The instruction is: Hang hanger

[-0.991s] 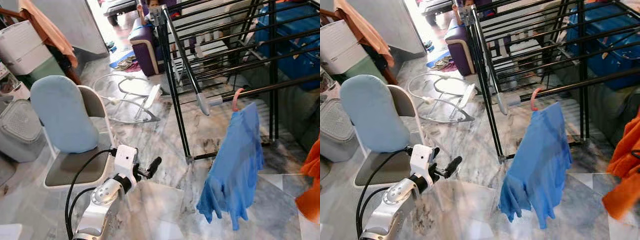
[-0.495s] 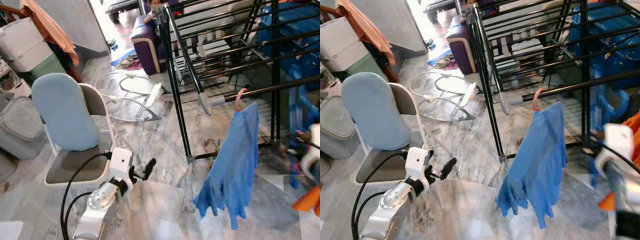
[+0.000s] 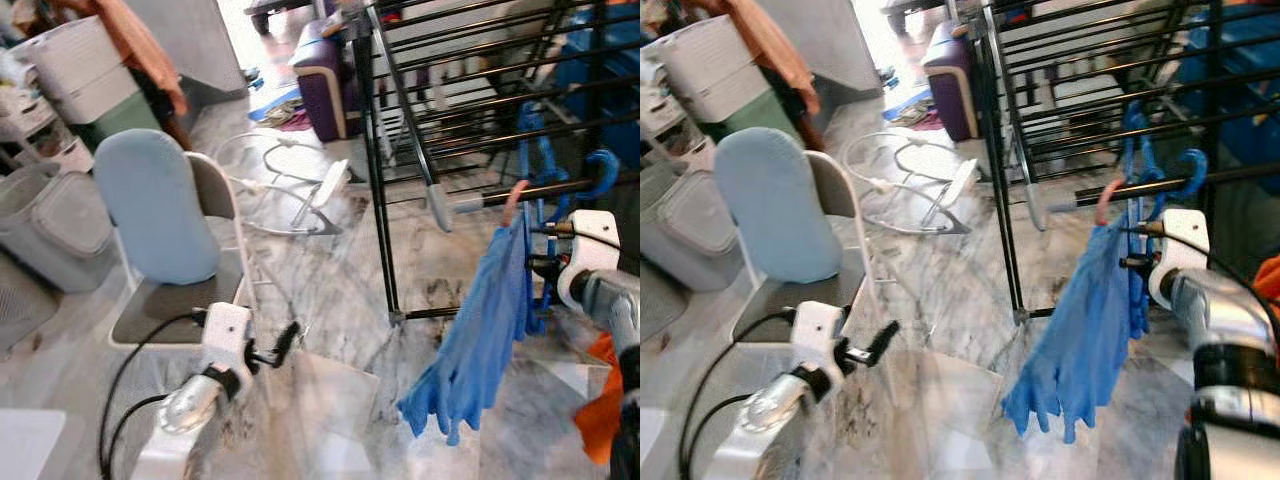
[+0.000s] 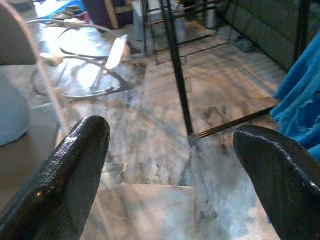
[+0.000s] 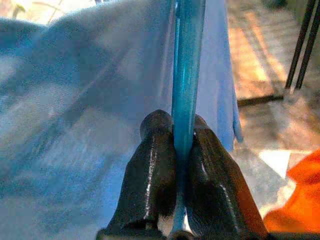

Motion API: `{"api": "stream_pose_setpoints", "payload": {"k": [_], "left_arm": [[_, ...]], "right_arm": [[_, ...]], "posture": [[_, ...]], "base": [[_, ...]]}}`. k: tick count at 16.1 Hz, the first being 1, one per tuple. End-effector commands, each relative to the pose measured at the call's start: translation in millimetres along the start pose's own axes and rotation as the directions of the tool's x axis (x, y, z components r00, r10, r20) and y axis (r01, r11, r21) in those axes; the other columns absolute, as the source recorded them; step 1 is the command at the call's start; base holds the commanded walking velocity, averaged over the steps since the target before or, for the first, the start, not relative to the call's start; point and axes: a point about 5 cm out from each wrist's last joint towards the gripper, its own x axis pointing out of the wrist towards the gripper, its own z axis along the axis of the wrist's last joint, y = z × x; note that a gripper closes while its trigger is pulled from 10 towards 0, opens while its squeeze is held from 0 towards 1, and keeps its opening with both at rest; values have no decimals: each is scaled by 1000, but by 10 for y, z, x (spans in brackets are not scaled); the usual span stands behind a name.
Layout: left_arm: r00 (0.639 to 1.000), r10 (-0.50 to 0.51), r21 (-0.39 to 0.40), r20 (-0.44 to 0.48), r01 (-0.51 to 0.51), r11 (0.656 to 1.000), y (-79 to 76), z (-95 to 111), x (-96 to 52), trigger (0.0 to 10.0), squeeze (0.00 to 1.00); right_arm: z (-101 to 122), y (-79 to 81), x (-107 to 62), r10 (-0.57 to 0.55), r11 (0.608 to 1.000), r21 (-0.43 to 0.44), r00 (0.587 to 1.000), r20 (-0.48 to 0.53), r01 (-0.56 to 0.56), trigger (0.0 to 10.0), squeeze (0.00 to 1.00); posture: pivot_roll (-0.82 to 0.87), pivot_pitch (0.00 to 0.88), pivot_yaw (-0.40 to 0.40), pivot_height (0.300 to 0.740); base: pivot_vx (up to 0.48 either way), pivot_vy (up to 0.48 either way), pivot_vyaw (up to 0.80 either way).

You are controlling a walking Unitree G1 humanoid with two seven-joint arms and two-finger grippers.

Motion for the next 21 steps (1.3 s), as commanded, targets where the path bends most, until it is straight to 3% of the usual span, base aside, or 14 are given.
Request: {"api": "stream_pose_setpoints", "payload": {"k": [1,6,10,13,14,15,16,21], "left_arm": [[999,33,16,-16,-33,999,95,-7,-59,10000,0],[999,27,23,-43,-26,999,82,-38,-167,10000,0],[998,6,25,-57,-5,1000,46,-37,-138,10000,0],[998,-5,23,-64,7,1000,18,-53,-138,10000,0],[998,-5,22,-65,7,1000,17,-54,-137,10000,0],[998,-6,22,-66,7,1000,17,-55,-137,10000,0],[998,-6,21,-69,7,1000,17,-57,-137,10000,0],[997,-5,22,-73,6,1000,15,-61,-139,10000,0]], "right_arm": [[96,58,16,28,1000,9,999,29,-28,10000,0],[-212,-55,80,10,998,65,996,-88,-5,10000,0],[-247,-412,-34,-107,994,25,990,-88,110,10000,0],[-239,-532,-81,-141,989,25,987,-83,143,10000,0],[-243,-544,-84,-142,989,24,986,-83,144,10000,47],[-246,-549,-86,-144,989,22,986,-84,146,10000,675],[-257,-550,-80,-139,990,24,987,-85,141,10000,1000],[-292,-557,-72,-148,989,16,986,-77,149,10000,1000]], "posture": [[-108,0,156,740],[-99,0,153,740],[-116,4,164,740],[-124,10,168,740],[-124,12,166,740],[-124,12,166,740],[-122,13,165,740],[-119,12,164,740]], "base": [[0,0,0],[0,0,0],[0,0,0],[0,0,0],[0,0,0],[0,0,0],[0,0,0],[0,0,0]]}}
